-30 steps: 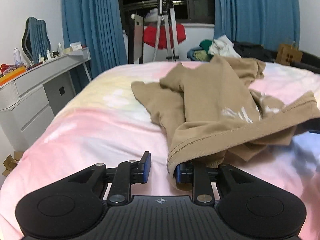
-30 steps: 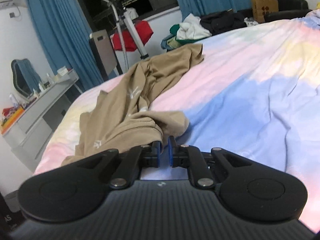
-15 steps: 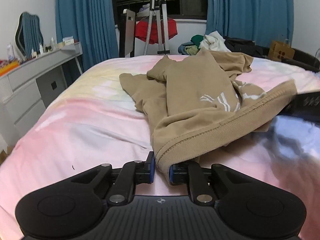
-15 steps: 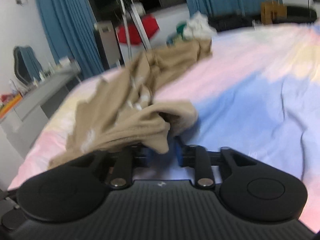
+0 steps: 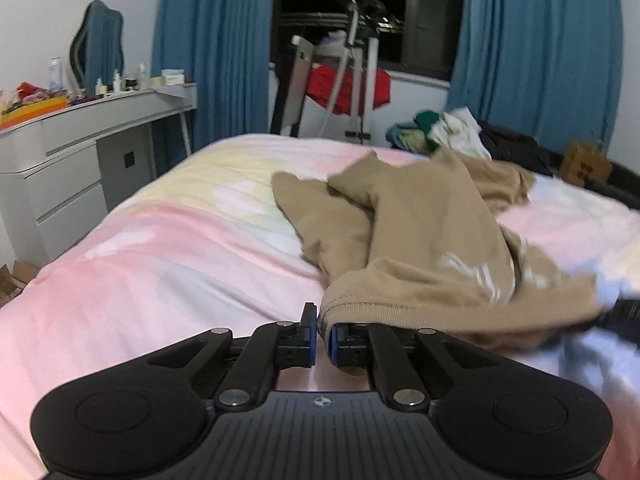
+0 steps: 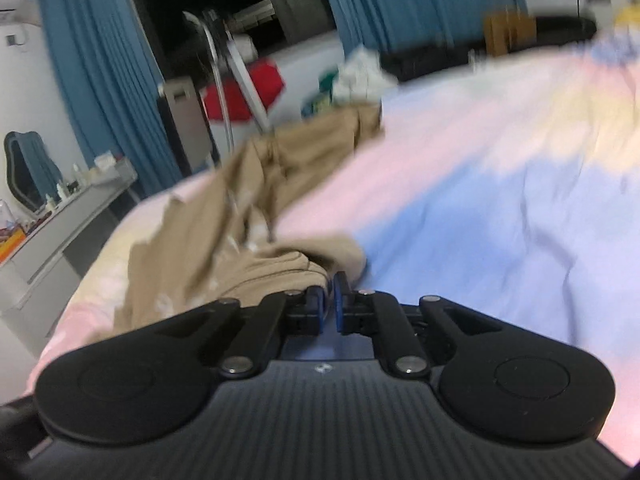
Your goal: Fold clothes
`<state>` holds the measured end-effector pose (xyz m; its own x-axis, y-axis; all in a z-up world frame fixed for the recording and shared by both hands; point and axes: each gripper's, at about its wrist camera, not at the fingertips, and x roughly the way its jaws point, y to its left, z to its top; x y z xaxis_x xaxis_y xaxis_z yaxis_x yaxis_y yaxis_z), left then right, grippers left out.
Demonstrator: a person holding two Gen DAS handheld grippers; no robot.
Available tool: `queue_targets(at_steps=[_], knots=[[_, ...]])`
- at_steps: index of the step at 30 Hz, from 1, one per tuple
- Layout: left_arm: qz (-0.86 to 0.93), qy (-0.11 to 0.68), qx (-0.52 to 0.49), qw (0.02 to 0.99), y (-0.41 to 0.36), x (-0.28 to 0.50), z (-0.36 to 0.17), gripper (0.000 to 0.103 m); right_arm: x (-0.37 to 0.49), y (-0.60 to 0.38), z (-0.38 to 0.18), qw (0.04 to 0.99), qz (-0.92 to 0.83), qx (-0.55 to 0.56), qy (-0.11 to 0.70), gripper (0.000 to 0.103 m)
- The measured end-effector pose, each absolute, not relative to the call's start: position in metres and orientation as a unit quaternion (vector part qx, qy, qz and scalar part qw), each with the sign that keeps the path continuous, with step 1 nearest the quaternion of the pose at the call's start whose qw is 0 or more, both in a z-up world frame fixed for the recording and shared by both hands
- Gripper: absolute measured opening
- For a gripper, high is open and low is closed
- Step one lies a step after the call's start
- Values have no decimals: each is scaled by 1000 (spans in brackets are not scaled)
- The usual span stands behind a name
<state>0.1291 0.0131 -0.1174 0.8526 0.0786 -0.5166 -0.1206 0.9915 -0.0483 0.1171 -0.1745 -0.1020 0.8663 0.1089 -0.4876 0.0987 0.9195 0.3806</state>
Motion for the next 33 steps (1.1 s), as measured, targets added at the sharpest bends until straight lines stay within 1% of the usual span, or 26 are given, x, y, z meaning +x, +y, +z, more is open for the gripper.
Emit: queue_targets(at_steps=[4,5,7,9,11,12,15,20,24,28,33], knots=[[64,258,-55,963,17,130,-110,6,131,-168,-122,930,32,202,304,10],[64,253,-62,963,19,129,-107,6,132,-168,-123,930,34,204,304,10],[63,245,-75,965,22,128,-101,6,129,-170,-120,934,30,211,286,9],[62,236,-88,966,25,127,-94,5,124,-176,-105,939,24,236,248,6],[49,200,-91,974,25,119,-73,5,116,-184,-80,939,28,274,205,5],[43,182,-92,978,26,115,-62,5,112,-185,-64,942,30,279,184,5],[25,114,-94,989,26,102,-5,5,101,-184,-2,958,30,255,127,4],[10,-1,-83,997,26,80,123,5,84,-185,118,975,45,215,34,4],[4,-71,-71,995,24,56,220,5,59,-187,221,986,55,152,-32,4],[-9,-122,-45,991,19,19,299,5,13,-187,309,990,51,91,-100,4],[-35,-158,-35,986,16,-40,381,5,-52,-192,383,984,47,60,-162,5]])
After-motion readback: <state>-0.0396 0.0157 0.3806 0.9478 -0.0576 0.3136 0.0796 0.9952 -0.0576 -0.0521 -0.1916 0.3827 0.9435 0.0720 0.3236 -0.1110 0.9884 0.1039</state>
